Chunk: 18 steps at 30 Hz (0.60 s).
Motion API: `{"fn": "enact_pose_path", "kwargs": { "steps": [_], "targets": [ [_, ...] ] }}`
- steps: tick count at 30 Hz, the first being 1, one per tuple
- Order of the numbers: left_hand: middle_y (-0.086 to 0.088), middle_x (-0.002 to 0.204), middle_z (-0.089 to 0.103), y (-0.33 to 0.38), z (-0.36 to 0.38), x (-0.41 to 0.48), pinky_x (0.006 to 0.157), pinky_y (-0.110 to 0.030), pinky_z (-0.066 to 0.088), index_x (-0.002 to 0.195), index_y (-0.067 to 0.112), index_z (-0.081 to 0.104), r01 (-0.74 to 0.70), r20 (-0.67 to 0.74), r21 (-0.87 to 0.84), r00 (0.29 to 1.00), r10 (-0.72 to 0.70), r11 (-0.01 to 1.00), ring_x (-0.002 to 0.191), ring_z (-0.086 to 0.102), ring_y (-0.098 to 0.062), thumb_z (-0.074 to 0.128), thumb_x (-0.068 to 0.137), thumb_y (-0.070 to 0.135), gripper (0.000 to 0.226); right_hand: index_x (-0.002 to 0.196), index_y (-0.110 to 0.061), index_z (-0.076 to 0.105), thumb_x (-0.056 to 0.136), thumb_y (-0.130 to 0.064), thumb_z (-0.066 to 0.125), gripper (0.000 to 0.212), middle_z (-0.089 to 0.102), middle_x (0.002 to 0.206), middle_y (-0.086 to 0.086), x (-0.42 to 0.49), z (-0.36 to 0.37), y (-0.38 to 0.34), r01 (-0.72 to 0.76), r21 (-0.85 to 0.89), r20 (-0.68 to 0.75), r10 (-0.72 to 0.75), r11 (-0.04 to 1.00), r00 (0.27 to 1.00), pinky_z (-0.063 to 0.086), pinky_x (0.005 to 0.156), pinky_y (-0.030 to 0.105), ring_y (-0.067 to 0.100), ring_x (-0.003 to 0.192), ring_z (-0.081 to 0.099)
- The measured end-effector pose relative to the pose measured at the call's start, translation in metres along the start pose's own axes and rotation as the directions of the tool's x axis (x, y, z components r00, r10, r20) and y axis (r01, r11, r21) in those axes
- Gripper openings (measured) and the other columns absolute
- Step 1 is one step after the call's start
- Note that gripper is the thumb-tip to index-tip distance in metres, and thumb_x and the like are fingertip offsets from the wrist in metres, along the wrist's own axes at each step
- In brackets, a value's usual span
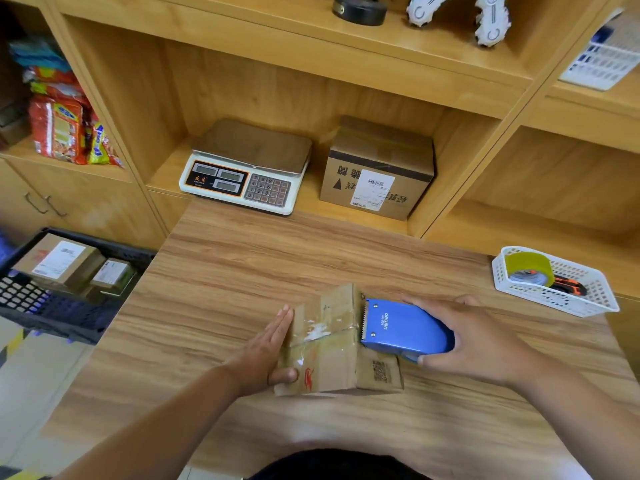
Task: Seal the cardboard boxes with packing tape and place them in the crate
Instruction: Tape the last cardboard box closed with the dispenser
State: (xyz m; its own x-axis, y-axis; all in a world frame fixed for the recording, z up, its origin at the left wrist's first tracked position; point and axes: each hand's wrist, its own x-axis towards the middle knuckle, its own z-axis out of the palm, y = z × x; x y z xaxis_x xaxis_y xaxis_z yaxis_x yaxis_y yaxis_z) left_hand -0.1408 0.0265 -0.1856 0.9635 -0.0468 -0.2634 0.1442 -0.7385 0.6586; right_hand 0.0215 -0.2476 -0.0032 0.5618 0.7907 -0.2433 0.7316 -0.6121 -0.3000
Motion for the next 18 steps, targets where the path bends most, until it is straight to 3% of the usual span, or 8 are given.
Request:
{"fn": "enact_pose_path", "kwargs": {
  "steps": [3,6,8,10,12,13,16,18],
  "targets": [
    [-0.002,0.153,-0.021,0.01,-0.008,0.008,0.118,-0.03,0.011,0.144,0.01,-0.022,0.058,0.088,0.029,0.994,-0.061,0.998,0.147,-0.001,-0.018,0.055,0.073,0.074,0.123,0.128,-0.07,0.021,0.062,-0.063,0.063,0.079,0.044,0.095,-0.049,0.001,-0.009,-0.013,-0.007,-0.041,0.019,0.008,0.999,1.0,0.027,0.079,0.004,-0.01,0.1,0.03],
    [0.001,0.16,0.006,0.019,-0.023,0.01,0.111,-0.016,0.017,0.151,0.018,-0.01,0.101,0.055,0.008,0.993,-0.101,0.995,0.144,0.016,-0.012,0.076,0.069,0.051,0.123,0.132,-0.066,0.021,0.057,-0.069,0.056,0.082,0.038,0.086,-0.054,0.007,-0.012,-0.03,0.016,-0.101,0.035,-0.013,0.995,0.999,0.032,0.076,0.009,0.002,0.092,0.036],
    [0.011,0.157,0.01,0.028,-0.041,0.006,0.102,-0.002,0.015,0.15,0.028,-0.008,0.077,0.029,-0.095,0.997,-0.075,0.992,0.139,0.015,0.002,0.081,0.063,0.044,0.126,0.135,-0.062,0.015,0.057,-0.071,0.052,0.086,0.039,0.084,-0.05,0.012,-0.011,-0.04,0.039,-0.149,0.027,-0.036,0.988,0.999,0.037,0.076,0.016,0.007,0.091,0.036],
    [0.025,0.152,0.01,0.043,-0.059,-0.001,0.099,0.004,0.015,0.145,0.045,-0.012,0.019,0.011,-0.288,1.0,-0.016,0.957,0.134,0.01,0.017,0.084,0.057,0.042,0.131,0.137,-0.057,0.014,0.058,-0.073,0.049,0.088,0.04,0.088,-0.042,0.018,-0.01,-0.048,0.066,-0.178,0.02,-0.064,0.982,0.998,0.03,0.074,0.01,0.006,0.089,0.033],
    [0.037,0.148,0.005,0.06,-0.071,-0.01,0.106,-0.001,0.014,0.137,0.06,-0.014,-0.041,-0.02,-0.372,0.999,0.036,0.927,0.134,0.003,0.021,0.086,0.054,0.046,0.131,0.14,-0.053,0.014,0.06,-0.074,0.047,0.089,0.047,0.102,-0.035,0.026,-0.01,-0.057,0.1,-0.207,0.027,-0.096,0.973,0.995,0.026,0.071,0.012,0.009,0.089,0.034],
    [0.038,0.148,0.003,0.067,-0.074,-0.013,0.11,-0.005,0.01,0.136,0.061,-0.015,-0.071,-0.045,-0.325,0.997,0.059,0.943,0.135,0.0,0.019,0.085,0.054,0.048,0.13,0.141,-0.05,0.013,0.061,-0.075,0.046,0.09,0.05,0.111,-0.03,0.03,-0.01,-0.062,0.115,-0.226,0.032,-0.111,0.967,0.993,0.025,0.072,0.017,0.011,0.088,0.034],
    [0.029,0.154,0.002,0.078,-0.076,-0.017,0.118,-0.023,0.003,0.146,0.044,-0.012,-0.093,-0.12,-0.109,0.99,0.079,0.99,0.142,-0.008,0.003,0.082,0.057,0.05,0.13,0.142,-0.044,0.013,0.062,-0.076,0.047,0.093,0.05,0.127,-0.02,0.037,-0.011,-0.074,0.145,-0.25,0.054,-0.136,0.957,0.989,0.016,0.072,0.022,0.012,0.088,0.032],
    [0.028,0.153,0.009,0.074,-0.073,-0.018,0.119,-0.027,0.003,0.147,0.038,-0.013,-0.078,-0.143,-0.097,0.988,0.063,0.992,0.144,-0.005,-0.002,0.082,0.059,0.048,0.13,0.14,-0.043,0.015,0.064,-0.074,0.049,0.089,0.048,0.13,-0.018,0.04,-0.012,-0.08,0.166,-0.256,0.069,-0.153,0.952,0.986,0.015,0.073,0.022,0.012,0.091,0.036]
  ]
}}
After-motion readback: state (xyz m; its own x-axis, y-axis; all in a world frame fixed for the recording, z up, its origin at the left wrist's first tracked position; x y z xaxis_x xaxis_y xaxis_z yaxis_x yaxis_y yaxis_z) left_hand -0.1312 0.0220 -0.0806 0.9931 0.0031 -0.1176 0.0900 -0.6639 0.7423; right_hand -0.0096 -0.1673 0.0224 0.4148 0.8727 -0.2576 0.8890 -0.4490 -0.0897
